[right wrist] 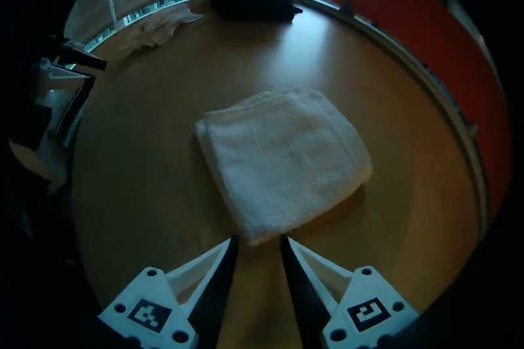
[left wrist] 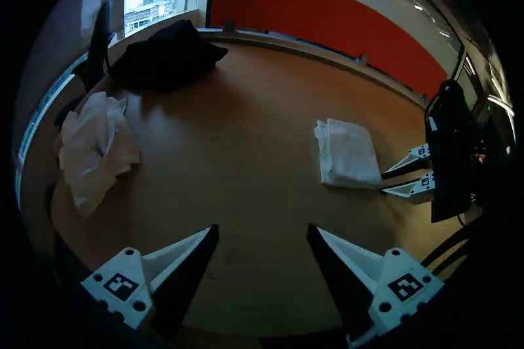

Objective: Fold towel

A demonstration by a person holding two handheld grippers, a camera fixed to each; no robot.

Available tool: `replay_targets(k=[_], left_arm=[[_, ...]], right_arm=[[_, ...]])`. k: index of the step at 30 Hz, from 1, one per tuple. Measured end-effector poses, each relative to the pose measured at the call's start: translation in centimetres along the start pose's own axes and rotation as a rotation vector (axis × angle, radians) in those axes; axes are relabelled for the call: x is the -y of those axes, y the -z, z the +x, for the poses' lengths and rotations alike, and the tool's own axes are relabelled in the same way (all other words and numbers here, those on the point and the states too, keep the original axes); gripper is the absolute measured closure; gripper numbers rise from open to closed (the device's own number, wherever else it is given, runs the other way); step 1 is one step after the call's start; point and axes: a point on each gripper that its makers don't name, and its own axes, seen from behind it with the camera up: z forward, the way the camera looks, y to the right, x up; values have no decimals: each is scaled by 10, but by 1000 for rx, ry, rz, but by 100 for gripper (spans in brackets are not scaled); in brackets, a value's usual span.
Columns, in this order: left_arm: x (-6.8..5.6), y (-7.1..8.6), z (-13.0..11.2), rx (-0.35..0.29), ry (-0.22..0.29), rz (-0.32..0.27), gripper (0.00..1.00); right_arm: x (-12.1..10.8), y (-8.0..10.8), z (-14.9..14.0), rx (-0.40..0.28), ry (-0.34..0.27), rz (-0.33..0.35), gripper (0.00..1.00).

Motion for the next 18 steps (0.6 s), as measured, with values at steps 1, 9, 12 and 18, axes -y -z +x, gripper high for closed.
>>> replay_targets(k=[1,9,12,18], left_arm=[[0,0,0,1,0,0,0],[0,-1,0,4,-3,-1,0],[0,-1,0,3,-5,-2,0],[-1,-1,1,4,-9,-6,0]], right_arm=[[0,-1,0,0,-3,0,53],[2,-4,-1,-5,-30,-1,85],[2,-3,-1,-12,-39,-4,95],[1,-1,1,-25,-38,-7,97]])
